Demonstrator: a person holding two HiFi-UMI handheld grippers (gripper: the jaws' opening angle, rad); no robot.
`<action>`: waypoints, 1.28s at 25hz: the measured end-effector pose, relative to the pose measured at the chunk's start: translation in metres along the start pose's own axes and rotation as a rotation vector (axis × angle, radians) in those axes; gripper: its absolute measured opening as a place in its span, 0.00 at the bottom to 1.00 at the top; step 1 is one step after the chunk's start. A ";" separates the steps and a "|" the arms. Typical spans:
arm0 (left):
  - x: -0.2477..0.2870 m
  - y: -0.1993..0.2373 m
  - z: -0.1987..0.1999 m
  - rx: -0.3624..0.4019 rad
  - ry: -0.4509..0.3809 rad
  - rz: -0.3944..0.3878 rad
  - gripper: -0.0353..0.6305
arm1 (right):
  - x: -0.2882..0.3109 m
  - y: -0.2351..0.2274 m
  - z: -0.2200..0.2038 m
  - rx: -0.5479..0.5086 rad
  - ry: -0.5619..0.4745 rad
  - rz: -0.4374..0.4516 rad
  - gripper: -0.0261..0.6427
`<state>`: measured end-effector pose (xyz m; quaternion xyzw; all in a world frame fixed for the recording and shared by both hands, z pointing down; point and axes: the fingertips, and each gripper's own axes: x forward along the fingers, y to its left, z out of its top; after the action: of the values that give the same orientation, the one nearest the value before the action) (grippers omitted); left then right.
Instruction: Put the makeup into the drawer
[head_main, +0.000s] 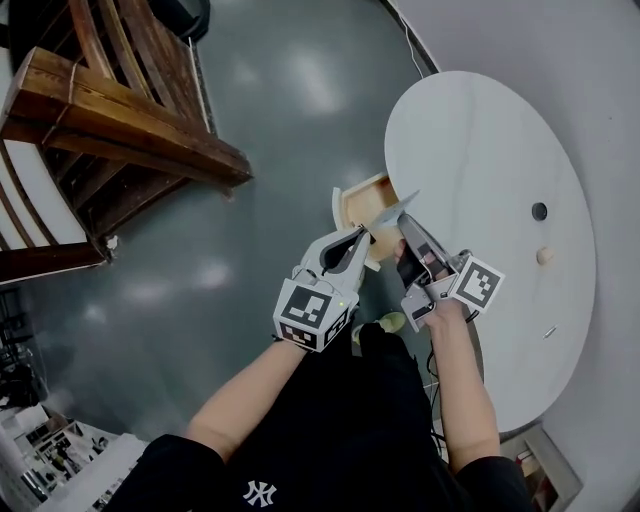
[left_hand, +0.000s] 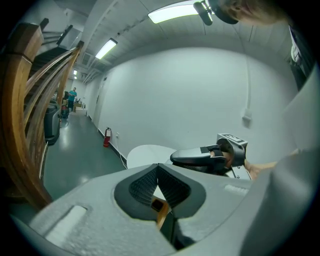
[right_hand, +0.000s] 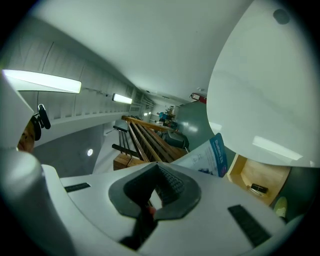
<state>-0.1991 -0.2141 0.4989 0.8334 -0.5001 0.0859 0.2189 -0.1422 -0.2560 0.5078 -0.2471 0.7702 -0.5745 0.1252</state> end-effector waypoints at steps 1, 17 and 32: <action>0.000 0.006 -0.003 -0.007 0.000 0.008 0.07 | 0.005 -0.003 -0.003 -0.007 0.012 -0.001 0.06; 0.022 0.061 -0.049 -0.108 0.009 0.062 0.07 | 0.066 -0.068 -0.049 -0.295 0.423 -0.061 0.06; 0.049 0.087 -0.091 -0.145 0.033 0.060 0.07 | 0.077 -0.168 -0.079 -0.542 0.525 -0.408 0.06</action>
<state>-0.2442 -0.2474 0.6222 0.7984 -0.5263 0.0696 0.2843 -0.2054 -0.2684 0.6982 -0.2638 0.8344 -0.4077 -0.2607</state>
